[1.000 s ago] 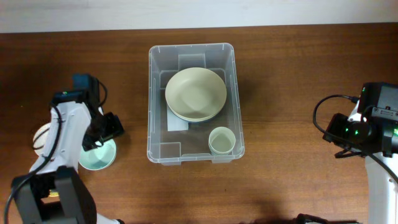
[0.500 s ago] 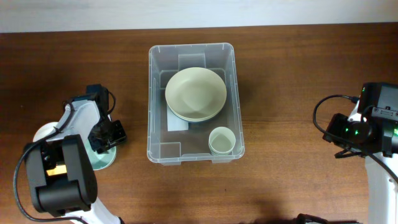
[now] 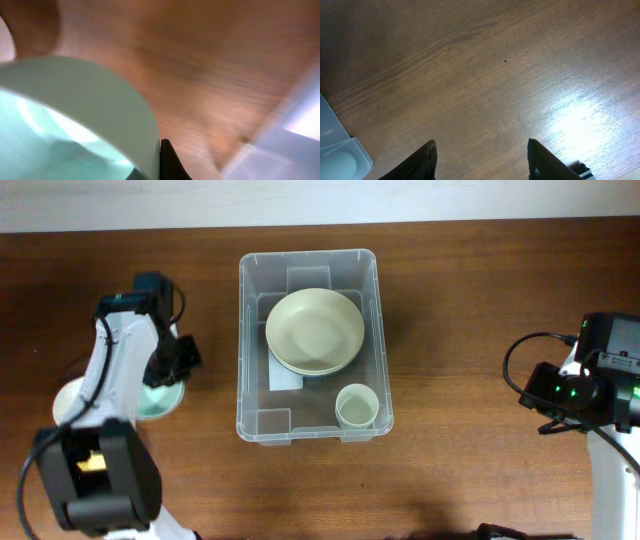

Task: Pack container
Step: 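Carry the mint-green bowl into the container's front left and release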

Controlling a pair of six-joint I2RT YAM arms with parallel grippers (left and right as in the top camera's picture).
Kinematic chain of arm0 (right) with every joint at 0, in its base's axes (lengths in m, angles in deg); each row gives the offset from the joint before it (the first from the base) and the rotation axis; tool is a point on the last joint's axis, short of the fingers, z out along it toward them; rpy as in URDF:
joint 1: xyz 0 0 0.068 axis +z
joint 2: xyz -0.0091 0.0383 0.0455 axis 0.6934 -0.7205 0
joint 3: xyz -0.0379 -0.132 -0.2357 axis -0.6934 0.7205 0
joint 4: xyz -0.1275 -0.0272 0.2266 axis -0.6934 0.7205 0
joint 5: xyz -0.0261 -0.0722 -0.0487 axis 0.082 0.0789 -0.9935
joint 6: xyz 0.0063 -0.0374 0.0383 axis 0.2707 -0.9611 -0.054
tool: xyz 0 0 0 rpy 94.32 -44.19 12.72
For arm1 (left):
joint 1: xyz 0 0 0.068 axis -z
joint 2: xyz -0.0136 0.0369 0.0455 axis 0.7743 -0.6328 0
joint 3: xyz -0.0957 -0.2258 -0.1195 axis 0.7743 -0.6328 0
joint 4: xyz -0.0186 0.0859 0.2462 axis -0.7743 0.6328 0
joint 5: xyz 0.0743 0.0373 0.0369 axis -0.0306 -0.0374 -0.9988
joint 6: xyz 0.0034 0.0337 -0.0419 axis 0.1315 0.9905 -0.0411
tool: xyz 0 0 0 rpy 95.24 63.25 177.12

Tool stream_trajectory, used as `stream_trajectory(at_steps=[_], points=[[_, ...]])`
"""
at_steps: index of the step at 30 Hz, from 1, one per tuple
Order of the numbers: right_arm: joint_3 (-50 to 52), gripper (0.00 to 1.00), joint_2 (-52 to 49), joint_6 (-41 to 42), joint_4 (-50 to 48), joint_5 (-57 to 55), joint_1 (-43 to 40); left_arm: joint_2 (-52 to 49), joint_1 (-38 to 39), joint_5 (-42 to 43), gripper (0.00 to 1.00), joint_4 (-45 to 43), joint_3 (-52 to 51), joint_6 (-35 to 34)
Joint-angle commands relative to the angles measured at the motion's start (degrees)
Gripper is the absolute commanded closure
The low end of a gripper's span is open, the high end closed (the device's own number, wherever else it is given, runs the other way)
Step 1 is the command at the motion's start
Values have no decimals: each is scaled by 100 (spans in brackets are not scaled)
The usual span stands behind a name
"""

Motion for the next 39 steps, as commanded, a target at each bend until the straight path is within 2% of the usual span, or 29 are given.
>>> stream_trajectory(at_steps=[1, 5, 9, 14, 27, 29, 31, 39], points=[[7, 46, 24, 13, -2, 35, -44, 859, 776, 66, 99, 190, 798, 24], [7, 46, 24, 13, -2, 35, -44, 1189, 1711, 66, 100, 179, 1132, 24], [7, 46, 24, 13, -4, 35, -44, 1150, 3045, 61, 99, 181, 1182, 24], [7, 46, 24, 13, -4, 37, -44, 693, 3832, 63, 99, 278, 1156, 22], [7, 46, 24, 13, 2, 37, -44, -658, 3998, 66, 99, 872, 1110, -87], [7, 46, 24, 13, 2, 37, -44, -852, 3998, 66, 90, 872, 1047, -87], [7, 46, 24, 13, 7, 35, -44, -986, 3998, 63, 75, 870, 1019, -87], [7, 46, 24, 13, 22, 35, -44, -824, 3731, -225, 70, 1113, 1355, -42]])
